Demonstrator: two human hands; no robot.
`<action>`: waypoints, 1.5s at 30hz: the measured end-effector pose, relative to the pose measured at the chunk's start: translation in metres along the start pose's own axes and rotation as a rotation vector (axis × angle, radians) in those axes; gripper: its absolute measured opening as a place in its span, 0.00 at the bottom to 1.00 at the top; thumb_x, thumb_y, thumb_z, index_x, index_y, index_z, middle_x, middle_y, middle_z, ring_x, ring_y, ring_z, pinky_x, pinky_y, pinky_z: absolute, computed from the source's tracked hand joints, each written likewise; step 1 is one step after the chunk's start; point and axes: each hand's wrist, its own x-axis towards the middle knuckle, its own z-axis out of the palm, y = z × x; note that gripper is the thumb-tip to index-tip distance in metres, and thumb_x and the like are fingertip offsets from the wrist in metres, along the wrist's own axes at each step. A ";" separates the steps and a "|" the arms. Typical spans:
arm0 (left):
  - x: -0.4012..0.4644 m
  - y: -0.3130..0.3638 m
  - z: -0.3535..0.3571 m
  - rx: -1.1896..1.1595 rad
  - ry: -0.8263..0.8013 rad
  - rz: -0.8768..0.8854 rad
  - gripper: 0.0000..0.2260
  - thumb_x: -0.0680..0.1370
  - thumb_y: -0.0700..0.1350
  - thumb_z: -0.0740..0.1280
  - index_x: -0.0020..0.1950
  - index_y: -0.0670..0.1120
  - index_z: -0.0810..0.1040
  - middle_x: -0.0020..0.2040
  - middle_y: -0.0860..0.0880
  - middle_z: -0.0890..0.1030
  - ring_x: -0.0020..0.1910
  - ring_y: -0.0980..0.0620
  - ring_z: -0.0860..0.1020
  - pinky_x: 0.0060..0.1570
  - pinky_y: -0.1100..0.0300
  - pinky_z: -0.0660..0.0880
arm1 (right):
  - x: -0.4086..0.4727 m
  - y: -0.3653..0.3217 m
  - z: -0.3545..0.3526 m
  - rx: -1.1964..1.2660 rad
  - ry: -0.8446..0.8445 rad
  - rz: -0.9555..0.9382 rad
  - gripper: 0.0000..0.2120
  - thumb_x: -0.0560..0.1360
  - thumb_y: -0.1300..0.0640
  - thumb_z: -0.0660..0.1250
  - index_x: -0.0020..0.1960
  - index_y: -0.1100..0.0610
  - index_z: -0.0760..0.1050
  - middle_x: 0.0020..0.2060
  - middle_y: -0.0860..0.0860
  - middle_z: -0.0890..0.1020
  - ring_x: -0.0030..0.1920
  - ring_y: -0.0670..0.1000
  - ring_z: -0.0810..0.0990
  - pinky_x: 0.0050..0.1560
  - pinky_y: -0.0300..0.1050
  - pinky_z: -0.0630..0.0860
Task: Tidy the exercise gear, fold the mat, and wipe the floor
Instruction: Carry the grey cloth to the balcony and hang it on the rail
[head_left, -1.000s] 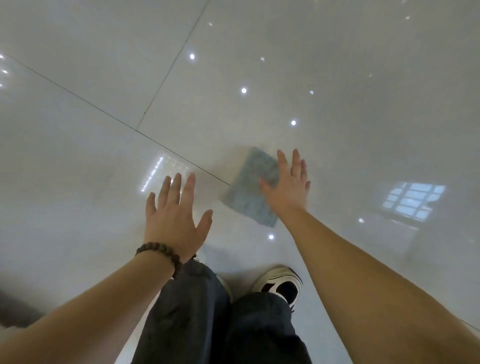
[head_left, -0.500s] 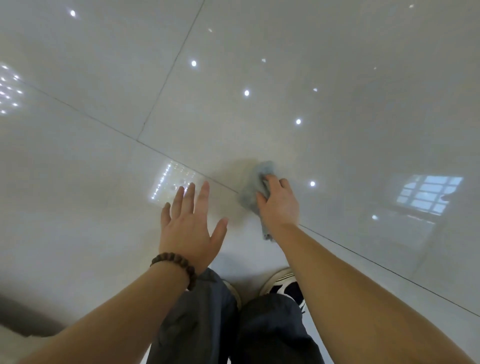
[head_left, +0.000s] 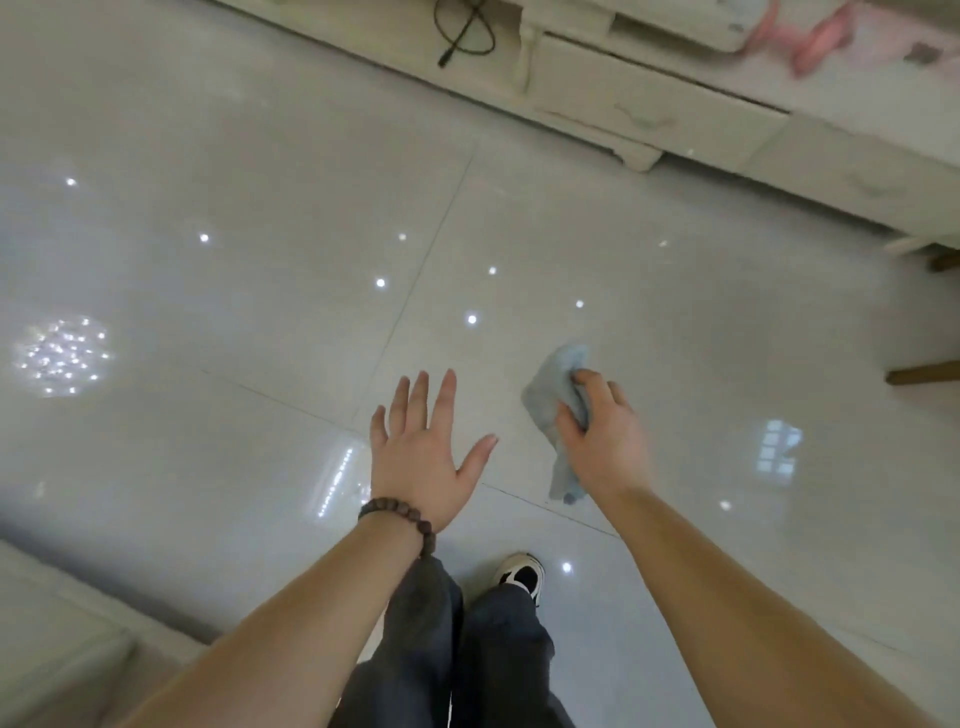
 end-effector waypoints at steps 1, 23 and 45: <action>-0.012 0.015 -0.023 0.007 0.006 0.017 0.39 0.72 0.71 0.38 0.79 0.53 0.40 0.80 0.46 0.48 0.78 0.46 0.44 0.75 0.44 0.45 | -0.010 -0.011 -0.029 0.010 0.024 -0.014 0.19 0.76 0.55 0.64 0.66 0.53 0.69 0.53 0.53 0.75 0.46 0.56 0.76 0.40 0.42 0.65; -0.129 0.405 -0.132 0.152 0.055 0.811 0.34 0.78 0.67 0.51 0.79 0.53 0.45 0.79 0.46 0.52 0.78 0.47 0.48 0.75 0.43 0.47 | -0.246 0.121 -0.359 0.058 0.810 0.468 0.16 0.78 0.51 0.61 0.65 0.52 0.69 0.52 0.49 0.76 0.45 0.49 0.74 0.41 0.44 0.70; -0.289 0.859 -0.023 0.186 -0.107 1.744 0.35 0.78 0.68 0.49 0.79 0.53 0.45 0.80 0.47 0.51 0.78 0.47 0.47 0.74 0.42 0.48 | -0.426 0.337 -0.547 0.029 1.423 1.213 0.13 0.75 0.55 0.63 0.60 0.54 0.72 0.49 0.52 0.77 0.50 0.55 0.75 0.43 0.46 0.70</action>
